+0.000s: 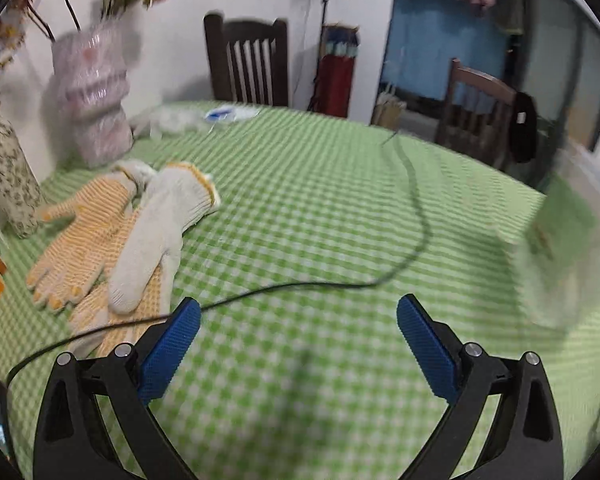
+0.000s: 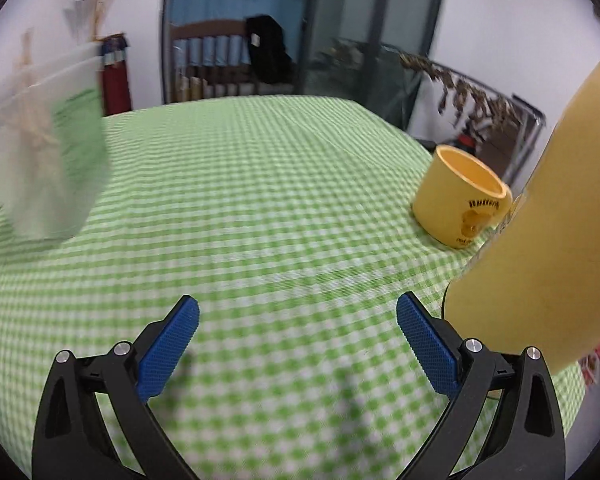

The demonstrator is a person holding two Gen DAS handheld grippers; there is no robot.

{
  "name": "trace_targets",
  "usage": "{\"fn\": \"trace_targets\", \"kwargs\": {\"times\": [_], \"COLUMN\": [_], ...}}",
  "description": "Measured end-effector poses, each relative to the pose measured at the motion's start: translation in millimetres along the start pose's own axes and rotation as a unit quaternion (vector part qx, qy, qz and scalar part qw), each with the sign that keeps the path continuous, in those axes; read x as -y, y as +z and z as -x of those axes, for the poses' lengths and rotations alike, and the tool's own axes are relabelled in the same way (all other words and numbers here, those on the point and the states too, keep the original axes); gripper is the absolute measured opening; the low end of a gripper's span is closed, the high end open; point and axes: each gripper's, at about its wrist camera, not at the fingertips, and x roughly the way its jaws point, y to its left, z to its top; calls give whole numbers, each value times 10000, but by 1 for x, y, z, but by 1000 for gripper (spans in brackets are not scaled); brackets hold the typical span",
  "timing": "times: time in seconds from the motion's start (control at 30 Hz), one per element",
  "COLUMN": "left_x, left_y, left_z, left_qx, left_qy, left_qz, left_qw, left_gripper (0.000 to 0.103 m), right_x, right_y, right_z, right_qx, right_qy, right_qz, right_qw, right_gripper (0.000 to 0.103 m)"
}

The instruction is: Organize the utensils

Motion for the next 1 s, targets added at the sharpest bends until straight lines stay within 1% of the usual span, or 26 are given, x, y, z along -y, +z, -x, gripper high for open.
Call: {"fn": "trace_targets", "kwargs": {"times": [0.1,0.2,0.27,0.37,0.47,0.5,0.6,1.0], "left_x": [-6,-10,-12,-10,-6,-4,-2,-3], "left_y": [5,0,-1,0,-1,-2,-2,-2], "left_z": [-29,-48,-58,-60,-63,-64,-65,-64], "left_qx": [-191,-233,-451,-446,-518,-546,-569,-574], "left_qy": [195,298,274,276,397,439,471,470], "left_qz": [26,52,63,-59,-227,-289,-335,-330], "left_qw": [9996,9993,9986,9986,9976,9971,9967,9967], "left_gripper": [96,96,95,95,95,95,96,96], "right_x": [13,23,29,39,51,51,48,51], "right_y": [4,5,3,-1,-6,-6,-5,-3], "right_z": [-10,-20,-25,-35,-45,-45,-49,-52], "right_qx": [-147,-248,-331,-497,-668,-597,-703,-705], "right_qy": [-8,25,27,-20,-54,-102,-246,-218], "right_qz": [-332,-511,-602,-834,-1110,-1094,-997,-974], "right_qw": [9993,9984,9976,9953,9916,9922,9922,9925], "right_gripper": [95,95,95,95,95,95,95,95]}}
